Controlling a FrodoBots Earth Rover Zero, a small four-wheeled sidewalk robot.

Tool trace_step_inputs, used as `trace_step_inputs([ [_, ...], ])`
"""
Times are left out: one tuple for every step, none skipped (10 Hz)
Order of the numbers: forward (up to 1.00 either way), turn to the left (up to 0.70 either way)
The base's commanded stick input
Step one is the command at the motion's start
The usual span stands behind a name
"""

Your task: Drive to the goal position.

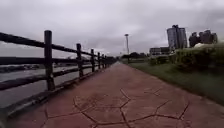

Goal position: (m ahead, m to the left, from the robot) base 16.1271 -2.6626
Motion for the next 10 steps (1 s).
trace_step_inputs([
  [1.00, 0.00],
  [1.00, 0.00],
  [1.00, 0.00],
  [1.00, 0.00],
  [1.00, 0.00],
  [1.00, 0.00],
  [1.00, 0.00],
  [0.99, -0.02],
  [0.99, -0.34],
  [0.99, -0.40],
])
